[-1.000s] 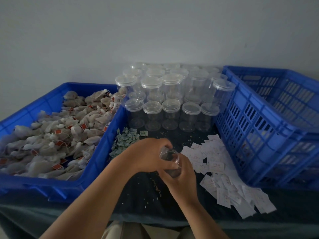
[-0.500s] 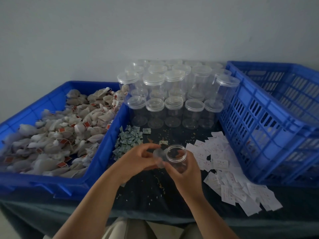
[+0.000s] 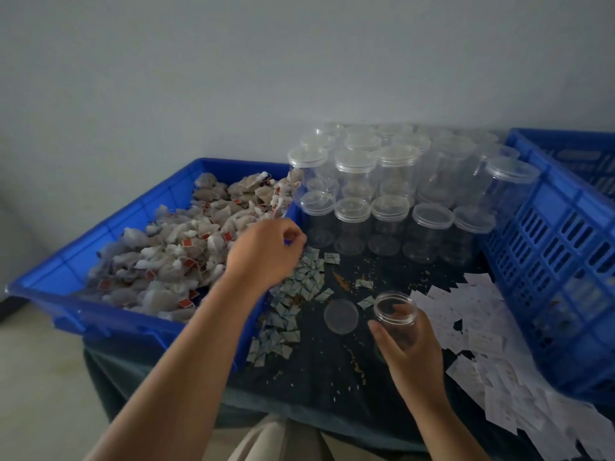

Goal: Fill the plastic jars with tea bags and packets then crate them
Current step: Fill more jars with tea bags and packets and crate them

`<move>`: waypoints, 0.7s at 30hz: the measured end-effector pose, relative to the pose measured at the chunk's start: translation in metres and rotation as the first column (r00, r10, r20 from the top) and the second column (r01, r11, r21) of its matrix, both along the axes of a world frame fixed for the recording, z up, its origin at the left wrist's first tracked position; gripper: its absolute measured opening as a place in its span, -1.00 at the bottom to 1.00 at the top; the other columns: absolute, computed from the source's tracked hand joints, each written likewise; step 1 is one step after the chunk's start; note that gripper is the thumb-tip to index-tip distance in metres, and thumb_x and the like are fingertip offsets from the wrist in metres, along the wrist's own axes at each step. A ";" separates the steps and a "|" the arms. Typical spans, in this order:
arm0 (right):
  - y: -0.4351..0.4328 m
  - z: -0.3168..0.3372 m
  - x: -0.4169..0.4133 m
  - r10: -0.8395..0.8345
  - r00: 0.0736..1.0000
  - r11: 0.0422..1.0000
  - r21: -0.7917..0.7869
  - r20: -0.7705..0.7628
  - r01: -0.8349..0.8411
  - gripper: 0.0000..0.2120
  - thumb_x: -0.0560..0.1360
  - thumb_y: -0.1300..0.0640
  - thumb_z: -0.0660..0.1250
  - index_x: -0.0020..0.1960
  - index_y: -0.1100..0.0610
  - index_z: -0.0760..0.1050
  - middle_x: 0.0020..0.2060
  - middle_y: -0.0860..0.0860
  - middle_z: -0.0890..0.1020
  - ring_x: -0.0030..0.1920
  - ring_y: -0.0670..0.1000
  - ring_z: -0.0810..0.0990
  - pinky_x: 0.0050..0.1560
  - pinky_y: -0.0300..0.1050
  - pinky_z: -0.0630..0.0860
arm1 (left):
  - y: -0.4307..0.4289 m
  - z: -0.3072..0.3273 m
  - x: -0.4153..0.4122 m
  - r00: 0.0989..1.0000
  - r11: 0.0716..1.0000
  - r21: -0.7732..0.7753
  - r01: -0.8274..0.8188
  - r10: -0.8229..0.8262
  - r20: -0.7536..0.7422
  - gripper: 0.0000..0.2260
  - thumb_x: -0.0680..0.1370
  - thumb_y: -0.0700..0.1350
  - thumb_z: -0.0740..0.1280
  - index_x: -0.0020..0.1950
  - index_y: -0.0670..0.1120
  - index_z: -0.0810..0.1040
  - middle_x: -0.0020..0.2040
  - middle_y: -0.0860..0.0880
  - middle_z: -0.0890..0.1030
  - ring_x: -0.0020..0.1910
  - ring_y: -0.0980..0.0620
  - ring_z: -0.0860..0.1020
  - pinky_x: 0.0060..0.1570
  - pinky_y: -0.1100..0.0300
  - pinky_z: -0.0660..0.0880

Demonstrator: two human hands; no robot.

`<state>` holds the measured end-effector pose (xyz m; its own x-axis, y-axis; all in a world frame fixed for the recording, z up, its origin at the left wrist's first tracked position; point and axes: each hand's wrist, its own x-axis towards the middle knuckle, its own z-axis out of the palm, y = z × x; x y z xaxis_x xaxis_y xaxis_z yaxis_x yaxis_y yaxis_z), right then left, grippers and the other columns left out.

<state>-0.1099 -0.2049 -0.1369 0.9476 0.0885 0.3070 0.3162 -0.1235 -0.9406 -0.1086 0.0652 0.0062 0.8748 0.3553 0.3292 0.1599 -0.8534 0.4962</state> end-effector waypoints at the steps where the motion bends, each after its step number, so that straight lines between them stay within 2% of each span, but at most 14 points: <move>1: 0.000 0.000 0.000 -0.002 1.000 1.000 -0.005 0.001 0.002 -0.60 0.35 -0.26 0.55 0.14 -0.25 0.56 0.00 -0.27 0.73 -0.07 -0.23 0.73 -0.05 -0.46 0.55 | 0.020 0.010 0.007 0.997 0.999 -0.010 -0.033 0.033 -0.076 -0.89 0.65 0.09 0.31 0.11 0.24 0.61 -0.03 0.20 0.65 -0.16 0.17 0.63 -0.17 0.08 0.65; 3: 0.001 0.001 0.000 -0.003 1.000 1.000 -0.007 0.001 0.003 -0.62 0.34 -0.27 0.54 0.11 -0.32 0.55 -0.01 -0.28 0.73 -0.07 -0.24 0.72 -0.06 -0.47 0.54 | 0.060 0.020 0.024 0.937 0.998 0.051 -0.045 0.060 -0.345 -0.72 0.65 -0.04 0.34 0.34 0.21 0.57 0.26 0.05 0.65 0.09 0.04 0.65 0.09 -0.01 0.64; 5: 0.001 0.003 -0.001 -0.001 1.000 1.000 -0.013 0.014 0.001 -0.63 0.33 -0.28 0.54 0.10 -0.36 0.54 -0.02 -0.29 0.72 -0.07 -0.24 0.72 -0.07 -0.47 0.54 | 0.090 0.011 0.039 0.756 0.988 0.145 0.058 0.051 -0.652 -0.45 0.64 -0.05 0.37 0.61 0.19 0.34 0.60 -0.05 0.39 0.47 -0.12 0.46 0.42 -0.09 0.46; 6: 0.002 0.003 -0.002 0.001 1.000 1.000 -0.016 0.022 -0.001 -0.63 0.33 -0.29 0.53 0.10 -0.36 0.54 -0.02 -0.30 0.72 -0.08 -0.25 0.72 -0.08 -0.48 0.54 | 0.099 0.000 0.042 0.664 0.975 0.181 0.126 0.053 -0.746 -0.39 0.65 -0.01 0.37 0.66 0.21 0.24 0.68 -0.05 0.25 0.58 -0.16 0.32 0.50 -0.11 0.35; 7: 0.002 0.003 -0.002 0.006 1.000 1.000 -0.012 0.027 -0.006 -0.63 0.33 -0.28 0.53 0.10 -0.36 0.54 -0.03 -0.29 0.72 -0.08 -0.25 0.72 -0.10 -0.48 0.54 | 0.106 -0.014 0.044 0.615 0.959 0.222 0.178 0.068 -0.786 -0.39 0.65 0.06 0.36 0.67 0.24 0.21 0.70 -0.04 0.18 0.63 -0.18 0.23 0.55 -0.15 0.27; 9: 0.002 0.004 -0.002 0.022 0.999 1.000 -0.001 0.035 -0.022 -0.64 0.34 -0.26 0.54 0.09 -0.34 0.55 -0.03 -0.26 0.73 -0.09 -0.22 0.73 -0.13 -0.46 0.55 | 0.113 -0.042 0.046 0.618 0.930 0.325 0.171 0.156 -0.771 -0.43 0.64 0.20 0.33 0.63 0.29 0.25 0.69 -0.05 0.17 0.63 -0.24 0.19 0.54 -0.19 0.23; 10: 0.002 0.003 -0.001 0.030 0.999 1.000 -0.002 0.038 -0.030 -0.64 0.34 -0.25 0.55 0.10 -0.33 0.56 -0.03 -0.24 0.74 -0.09 -0.20 0.74 -0.14 -0.45 0.57 | 0.113 -0.051 0.048 0.642 0.923 0.363 0.129 0.202 -0.740 -0.45 0.64 0.21 0.33 0.62 0.25 0.29 0.67 -0.07 0.23 0.60 -0.26 0.26 0.51 -0.18 0.29; 12: 0.002 0.002 -0.001 0.042 0.998 0.999 -0.012 0.042 -0.041 -0.63 0.33 -0.25 0.55 0.10 -0.34 0.56 -0.02 -0.22 0.74 -0.08 -0.17 0.74 -0.14 -0.41 0.59 | 0.113 -0.054 0.052 0.716 0.938 0.342 0.057 0.201 -0.669 -0.54 0.63 0.19 0.34 0.50 0.08 0.47 0.47 -0.11 0.50 0.39 -0.20 0.50 0.33 -0.09 0.49; 14: 0.001 0.001 -0.001 0.043 0.998 0.999 -0.024 0.040 -0.042 -0.63 0.33 -0.25 0.55 0.10 -0.34 0.56 -0.01 -0.21 0.74 -0.07 -0.15 0.74 -0.12 -0.38 0.61 | 0.117 -0.053 0.053 0.770 0.959 0.283 0.025 0.163 -0.617 -0.66 0.60 0.19 0.38 0.26 0.01 0.58 0.25 -0.07 0.64 0.14 -0.10 0.60 0.10 0.02 0.54; 17: 0.001 0.002 0.000 0.042 0.998 0.999 -0.031 0.048 -0.040 -0.64 0.34 -0.25 0.55 0.10 -0.36 0.56 -0.01 -0.22 0.74 -0.05 -0.16 0.74 -0.10 -0.39 0.60 | 0.127 -0.045 0.042 0.854 0.993 0.071 -0.095 0.118 -0.507 -0.68 0.59 0.23 0.42 0.05 -0.02 0.58 0.01 -0.02 0.64 -0.08 0.01 0.57 -0.16 0.11 0.46; 19: 0.002 0.003 0.000 0.043 0.998 0.998 -0.038 0.048 -0.041 -0.65 0.35 -0.25 0.54 0.10 -0.36 0.55 0.00 -0.24 0.74 -0.05 -0.18 0.74 -0.10 -0.42 0.58 | 0.129 -0.037 0.032 0.932 0.972 -0.132 -0.192 0.138 -0.336 -0.66 0.55 0.24 0.45 -0.03 -0.04 0.58 -0.11 -0.02 0.63 -0.16 -0.01 0.59 -0.24 0.10 0.48; 21: 0.002 0.004 0.000 0.045 0.998 0.998 -0.046 0.047 -0.043 -0.66 0.36 -0.24 0.54 0.10 -0.37 0.55 -0.01 -0.25 0.73 -0.05 -0.19 0.73 -0.10 -0.43 0.58 | 0.125 -0.028 0.025 0.964 0.910 -0.320 -0.262 0.229 -0.138 -0.70 0.53 0.23 0.44 -0.06 0.00 0.56 -0.20 0.02 0.62 -0.25 0.03 0.58 -0.32 0.14 0.43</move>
<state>-0.1102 -0.2033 -0.1326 0.9268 0.1448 0.3465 0.3668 -0.1506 -0.9180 -0.0836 0.1903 -0.0214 0.7670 0.6374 0.0742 0.4039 -0.5693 0.7161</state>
